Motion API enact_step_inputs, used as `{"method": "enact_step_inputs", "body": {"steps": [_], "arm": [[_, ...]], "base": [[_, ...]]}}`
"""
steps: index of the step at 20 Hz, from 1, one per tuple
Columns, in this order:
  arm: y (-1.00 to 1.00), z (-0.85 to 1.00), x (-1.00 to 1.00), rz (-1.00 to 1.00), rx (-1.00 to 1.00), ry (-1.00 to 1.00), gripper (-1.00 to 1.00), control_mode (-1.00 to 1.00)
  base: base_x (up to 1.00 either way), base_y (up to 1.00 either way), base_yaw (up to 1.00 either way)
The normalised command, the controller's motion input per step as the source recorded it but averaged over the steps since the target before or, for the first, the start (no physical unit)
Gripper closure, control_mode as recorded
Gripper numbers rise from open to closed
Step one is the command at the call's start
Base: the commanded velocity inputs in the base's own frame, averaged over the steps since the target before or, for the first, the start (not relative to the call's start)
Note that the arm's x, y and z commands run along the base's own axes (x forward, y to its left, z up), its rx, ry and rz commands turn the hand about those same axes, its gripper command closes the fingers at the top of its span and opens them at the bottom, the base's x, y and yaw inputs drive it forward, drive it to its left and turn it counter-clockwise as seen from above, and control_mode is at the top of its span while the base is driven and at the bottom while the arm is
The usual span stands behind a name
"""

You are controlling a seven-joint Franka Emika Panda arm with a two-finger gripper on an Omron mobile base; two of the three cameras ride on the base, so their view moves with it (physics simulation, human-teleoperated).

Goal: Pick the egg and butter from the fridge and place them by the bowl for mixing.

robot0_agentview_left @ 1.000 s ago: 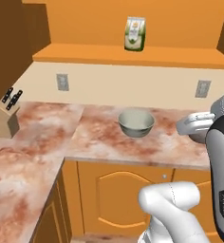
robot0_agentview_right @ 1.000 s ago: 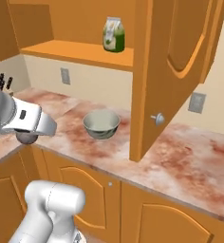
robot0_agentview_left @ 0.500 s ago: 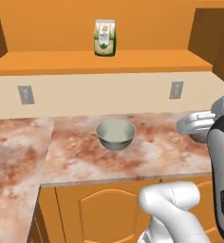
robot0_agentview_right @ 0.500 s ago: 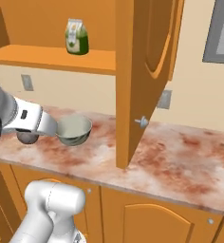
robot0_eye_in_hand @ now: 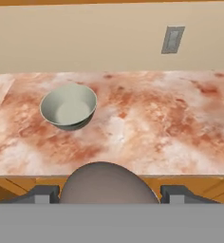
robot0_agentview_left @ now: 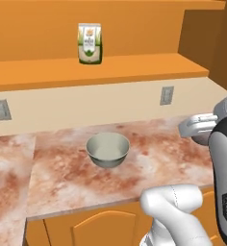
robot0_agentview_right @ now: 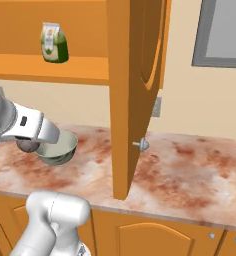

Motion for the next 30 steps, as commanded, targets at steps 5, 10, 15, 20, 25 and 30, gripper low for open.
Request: {"method": "enact_step_inputs", "body": {"steps": [5, 10, 15, 20, 25, 30], "arm": [[0.00, 0.00, 0.00, 0.00, 0.00, 0.00, 1.00, 1.00], [0.00, -0.12, 0.31, -0.01, 0.00, 0.00, 1.00, -1.00], [-0.14, -0.43, 0.92, 0.00, 0.00, 0.04, 1.00, -1.00], [-0.10, -0.56, 0.77, 0.01, 0.00, 0.05, 1.00, -1.00], [0.00, -0.61, 0.62, 0.00, -0.01, 0.04, 1.00, -1.00], [0.00, -0.51, 0.60, 0.00, 0.00, 0.04, 1.00, -1.00]], "base": [[0.36, 0.00, -0.11], [0.36, 0.00, -0.04], [0.00, 0.00, 0.00], [0.00, 0.00, 0.00], [0.00, 0.00, 0.00], [0.00, 0.00, 0.00]]}}
